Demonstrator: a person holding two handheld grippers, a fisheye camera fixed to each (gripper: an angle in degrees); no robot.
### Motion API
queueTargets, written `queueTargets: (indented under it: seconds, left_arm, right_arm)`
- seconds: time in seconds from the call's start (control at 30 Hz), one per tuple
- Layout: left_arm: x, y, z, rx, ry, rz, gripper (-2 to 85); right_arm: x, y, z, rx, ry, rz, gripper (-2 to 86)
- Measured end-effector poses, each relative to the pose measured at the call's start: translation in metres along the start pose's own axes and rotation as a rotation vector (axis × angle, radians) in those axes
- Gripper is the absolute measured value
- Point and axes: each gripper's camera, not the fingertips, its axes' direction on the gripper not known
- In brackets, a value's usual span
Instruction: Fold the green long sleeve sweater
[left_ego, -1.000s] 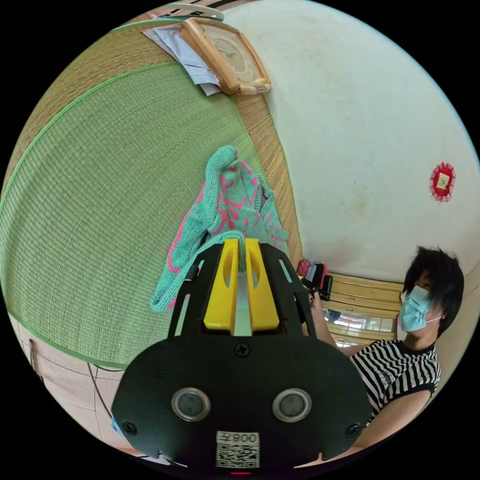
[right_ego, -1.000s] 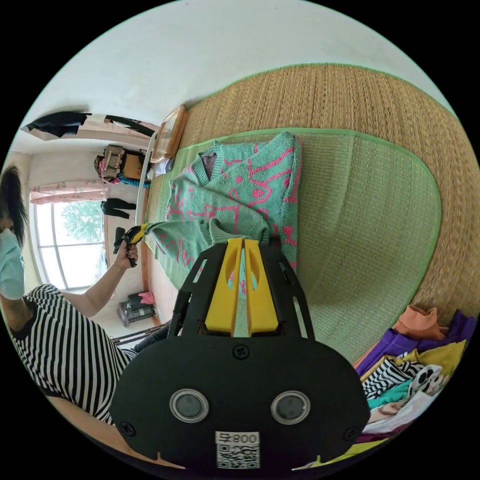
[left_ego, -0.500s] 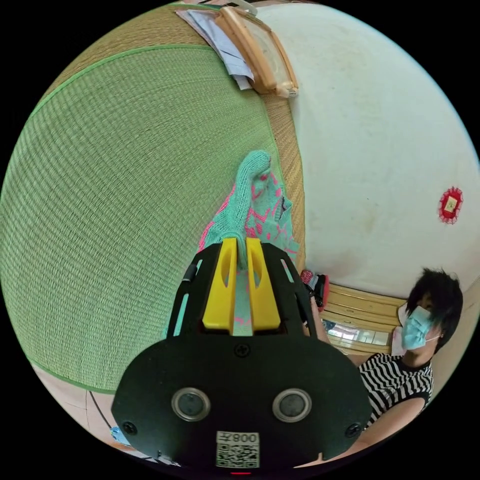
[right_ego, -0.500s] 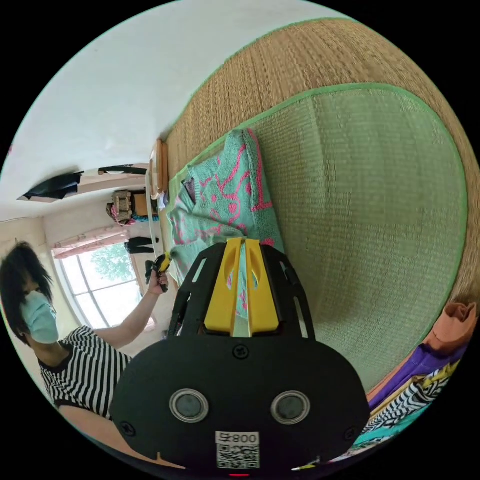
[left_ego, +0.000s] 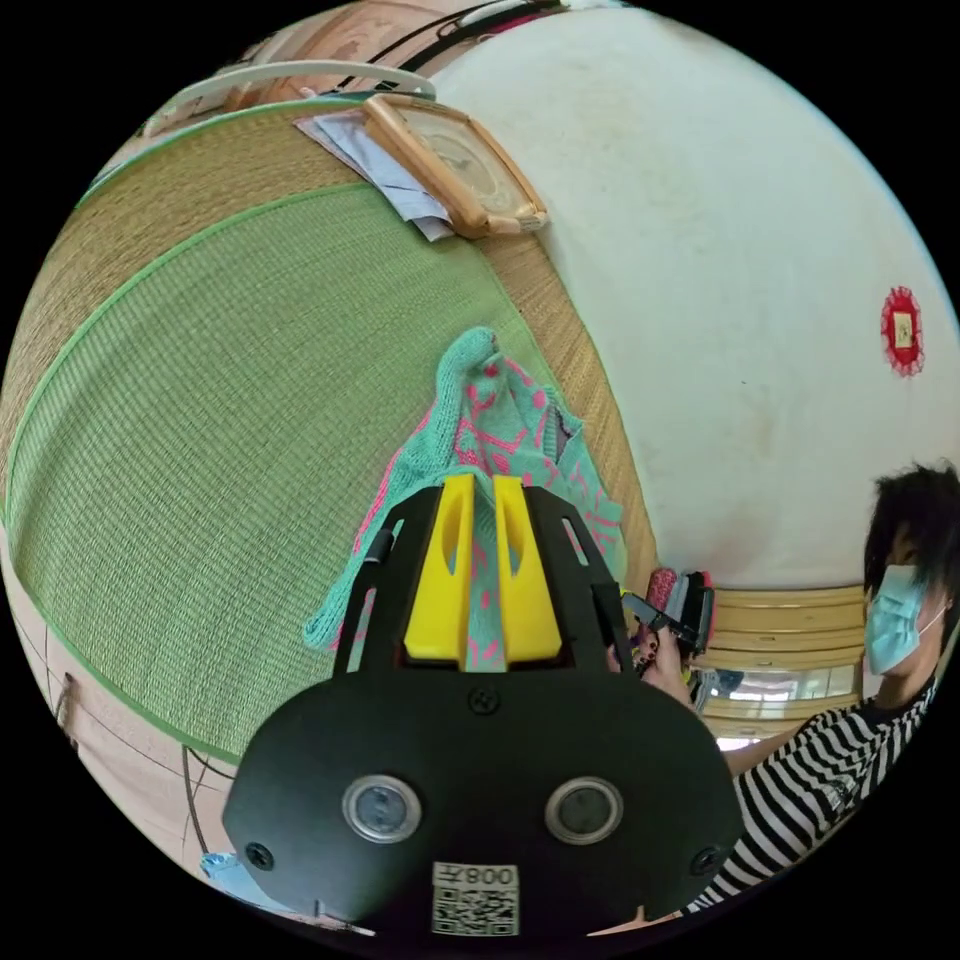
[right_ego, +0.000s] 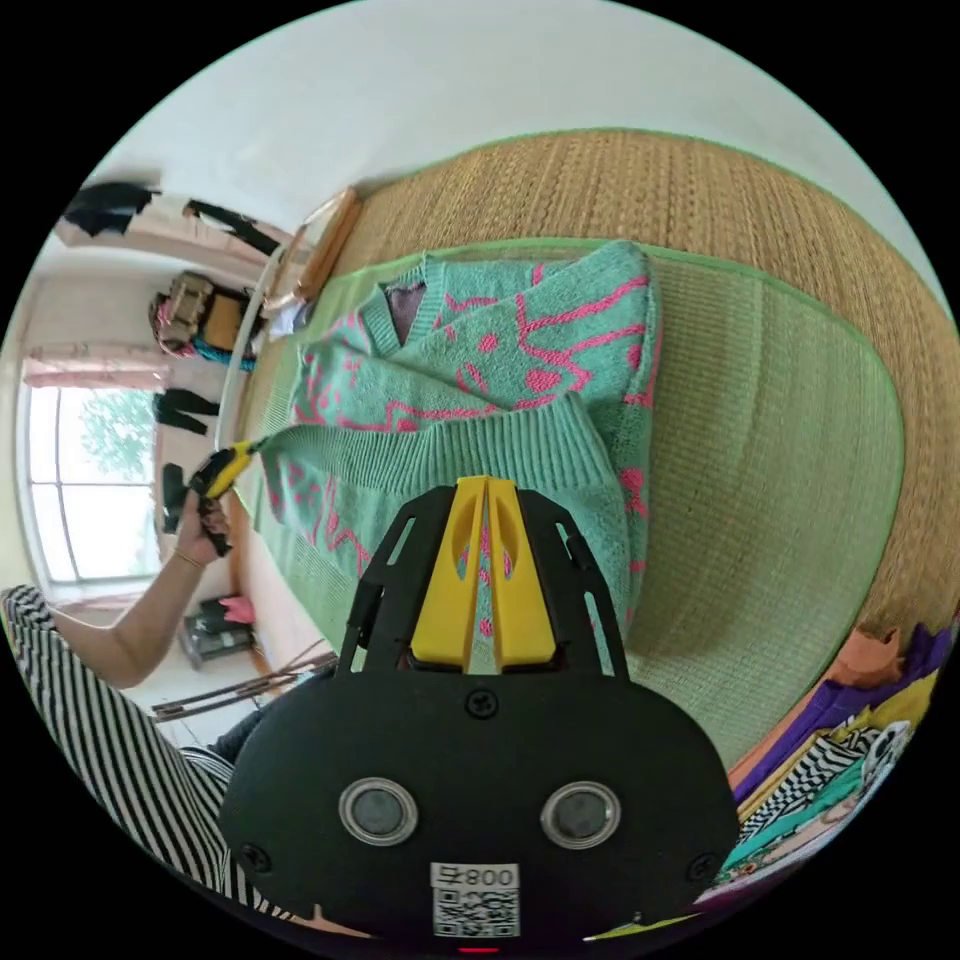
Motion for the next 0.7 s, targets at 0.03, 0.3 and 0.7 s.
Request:
queueTargets:
  seconds: [0.03,0.3,0.7]
  left_arm:
    - [0.0,-0.001,-0.006,0.047,0.0,-0.002,2.7]
    - [0.015,0.004,0.027,-0.065,0.075,0.122,0.4]
    - [0.009,-0.009,0.106,-0.278,-0.049,0.184,0.1]
  right_arm:
    - [-0.008,-0.002,0.005,-0.011,0.011,-0.022,0.1]
    - [-0.072,-0.01,0.06,-0.085,0.23,-0.151,0.0]
    - [-0.085,-0.02,0.04,-0.021,0.062,-0.071,0.0]
